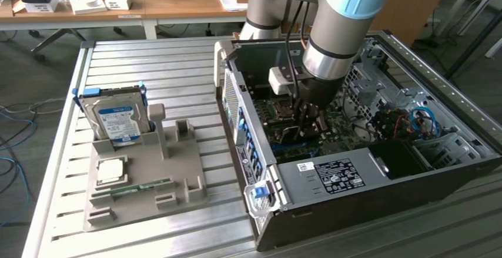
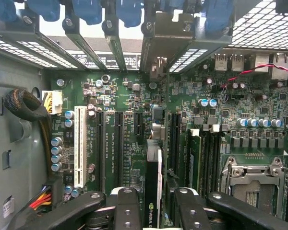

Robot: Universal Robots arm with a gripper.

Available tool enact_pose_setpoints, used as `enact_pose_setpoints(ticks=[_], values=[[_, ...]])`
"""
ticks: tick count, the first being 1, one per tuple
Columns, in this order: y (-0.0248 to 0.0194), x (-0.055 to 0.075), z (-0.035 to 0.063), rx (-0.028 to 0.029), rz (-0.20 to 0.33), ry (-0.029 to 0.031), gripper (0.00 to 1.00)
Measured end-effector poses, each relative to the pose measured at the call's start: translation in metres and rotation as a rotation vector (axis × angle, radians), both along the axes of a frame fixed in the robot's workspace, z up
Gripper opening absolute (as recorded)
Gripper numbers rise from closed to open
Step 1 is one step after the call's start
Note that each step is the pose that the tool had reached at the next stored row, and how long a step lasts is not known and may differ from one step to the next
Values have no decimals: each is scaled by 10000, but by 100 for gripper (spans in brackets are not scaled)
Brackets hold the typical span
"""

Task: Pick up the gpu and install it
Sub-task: 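Insert the gpu into the slot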

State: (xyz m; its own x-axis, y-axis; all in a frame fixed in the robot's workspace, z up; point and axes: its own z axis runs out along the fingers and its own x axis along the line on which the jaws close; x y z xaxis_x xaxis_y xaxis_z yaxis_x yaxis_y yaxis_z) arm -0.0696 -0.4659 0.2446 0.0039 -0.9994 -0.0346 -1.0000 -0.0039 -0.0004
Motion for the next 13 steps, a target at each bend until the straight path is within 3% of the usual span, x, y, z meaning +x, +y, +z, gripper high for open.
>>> enact_pose_setpoints(ticks=[6,13], values=[[0,0,3,0,0,0,33],[0,0,99,4,0,-2,33]])
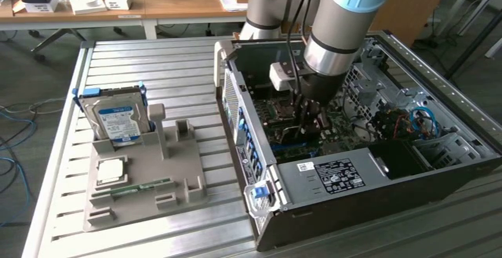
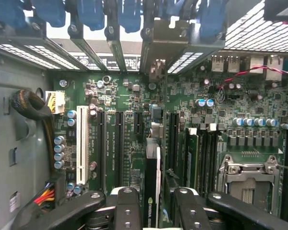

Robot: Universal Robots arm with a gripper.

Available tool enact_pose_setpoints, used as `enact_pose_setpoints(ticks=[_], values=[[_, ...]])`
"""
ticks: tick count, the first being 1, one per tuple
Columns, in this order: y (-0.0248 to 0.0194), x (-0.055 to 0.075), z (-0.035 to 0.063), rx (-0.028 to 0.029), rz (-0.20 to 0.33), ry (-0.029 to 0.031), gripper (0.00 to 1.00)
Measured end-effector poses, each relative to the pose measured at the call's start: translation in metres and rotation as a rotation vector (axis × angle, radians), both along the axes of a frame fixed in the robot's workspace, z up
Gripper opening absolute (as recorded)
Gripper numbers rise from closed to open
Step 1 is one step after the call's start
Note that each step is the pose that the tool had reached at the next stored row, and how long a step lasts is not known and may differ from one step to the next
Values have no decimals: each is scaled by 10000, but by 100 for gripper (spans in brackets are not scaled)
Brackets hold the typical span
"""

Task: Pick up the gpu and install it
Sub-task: 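Insert the gpu into the slot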

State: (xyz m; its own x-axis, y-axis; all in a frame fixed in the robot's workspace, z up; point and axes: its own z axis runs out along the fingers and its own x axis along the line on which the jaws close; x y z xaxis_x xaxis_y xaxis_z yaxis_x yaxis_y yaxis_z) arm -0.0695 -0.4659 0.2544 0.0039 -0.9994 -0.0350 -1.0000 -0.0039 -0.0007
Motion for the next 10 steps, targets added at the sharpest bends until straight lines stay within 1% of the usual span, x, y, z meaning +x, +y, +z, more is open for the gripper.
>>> enact_pose_setpoints(ticks=[5,10], values=[[0,0,124,1,0,0,33],[0,0,296,-1,1,0,33]])
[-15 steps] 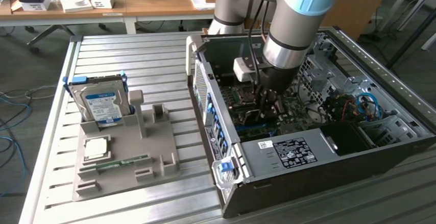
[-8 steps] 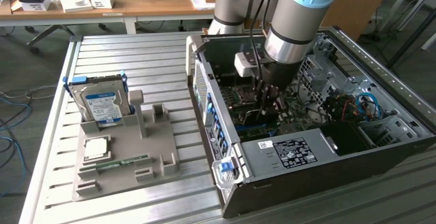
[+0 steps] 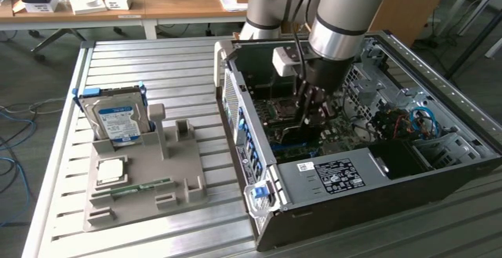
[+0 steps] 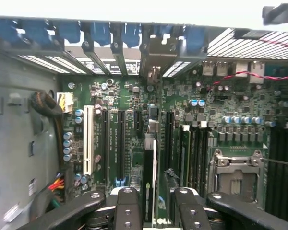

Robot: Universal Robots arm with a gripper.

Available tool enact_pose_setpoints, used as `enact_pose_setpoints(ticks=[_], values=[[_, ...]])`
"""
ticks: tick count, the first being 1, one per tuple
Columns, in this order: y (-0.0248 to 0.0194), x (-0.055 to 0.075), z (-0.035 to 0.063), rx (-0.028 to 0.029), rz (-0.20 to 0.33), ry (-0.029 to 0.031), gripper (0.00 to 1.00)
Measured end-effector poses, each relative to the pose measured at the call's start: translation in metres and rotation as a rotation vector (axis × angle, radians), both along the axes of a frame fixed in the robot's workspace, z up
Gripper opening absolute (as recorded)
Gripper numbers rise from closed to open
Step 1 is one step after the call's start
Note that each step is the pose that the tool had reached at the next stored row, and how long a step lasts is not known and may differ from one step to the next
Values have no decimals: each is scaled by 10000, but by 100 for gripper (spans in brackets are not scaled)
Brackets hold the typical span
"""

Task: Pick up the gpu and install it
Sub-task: 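Insert the gpu into the slot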

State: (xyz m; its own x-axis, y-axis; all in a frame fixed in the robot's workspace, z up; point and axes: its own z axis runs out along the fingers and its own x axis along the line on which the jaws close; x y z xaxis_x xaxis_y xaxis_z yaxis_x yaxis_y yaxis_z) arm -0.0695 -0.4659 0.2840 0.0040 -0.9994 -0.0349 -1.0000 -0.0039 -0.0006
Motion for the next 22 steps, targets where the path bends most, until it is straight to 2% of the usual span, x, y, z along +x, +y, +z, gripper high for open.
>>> enact_pose_setpoints(ticks=[6,22], values=[[2,0,185,0,1,0,33],[2,0,606,1,0,0,33]])
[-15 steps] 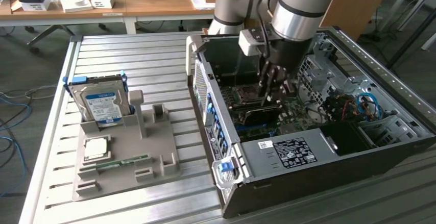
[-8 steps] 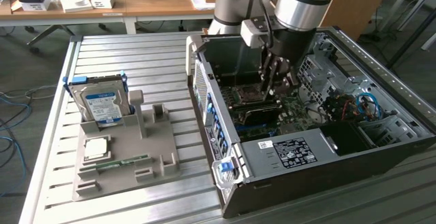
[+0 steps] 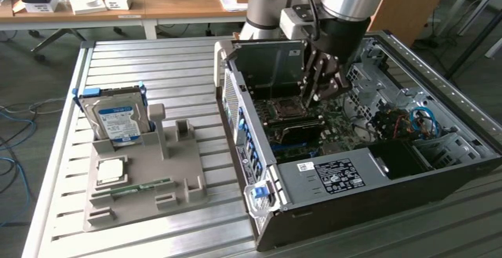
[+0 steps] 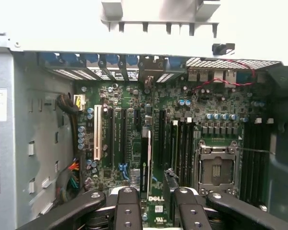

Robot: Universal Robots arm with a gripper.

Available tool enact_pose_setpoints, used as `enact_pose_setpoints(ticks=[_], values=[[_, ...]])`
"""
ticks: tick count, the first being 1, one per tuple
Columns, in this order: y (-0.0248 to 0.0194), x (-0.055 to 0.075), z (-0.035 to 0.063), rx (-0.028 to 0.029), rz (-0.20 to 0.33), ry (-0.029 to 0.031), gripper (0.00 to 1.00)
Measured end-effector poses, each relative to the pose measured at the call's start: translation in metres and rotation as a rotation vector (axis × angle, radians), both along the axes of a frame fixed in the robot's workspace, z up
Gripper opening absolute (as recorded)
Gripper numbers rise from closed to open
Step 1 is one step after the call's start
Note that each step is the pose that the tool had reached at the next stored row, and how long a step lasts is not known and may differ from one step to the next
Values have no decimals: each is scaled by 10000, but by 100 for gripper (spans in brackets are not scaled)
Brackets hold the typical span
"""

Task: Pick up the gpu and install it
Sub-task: 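Insert the gpu into the slot, then press down on the gpu until it lock into place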

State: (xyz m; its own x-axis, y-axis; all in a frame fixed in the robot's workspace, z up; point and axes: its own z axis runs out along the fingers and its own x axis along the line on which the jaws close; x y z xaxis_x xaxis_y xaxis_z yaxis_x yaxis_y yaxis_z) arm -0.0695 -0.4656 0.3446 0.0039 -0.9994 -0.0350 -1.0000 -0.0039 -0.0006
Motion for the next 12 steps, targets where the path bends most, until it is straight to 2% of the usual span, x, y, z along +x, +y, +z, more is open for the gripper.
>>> enact_pose_setpoints(ticks=[5,12], values=[[0,0,104,0,0,0,33],[0,0,104,1,1,0,33]])
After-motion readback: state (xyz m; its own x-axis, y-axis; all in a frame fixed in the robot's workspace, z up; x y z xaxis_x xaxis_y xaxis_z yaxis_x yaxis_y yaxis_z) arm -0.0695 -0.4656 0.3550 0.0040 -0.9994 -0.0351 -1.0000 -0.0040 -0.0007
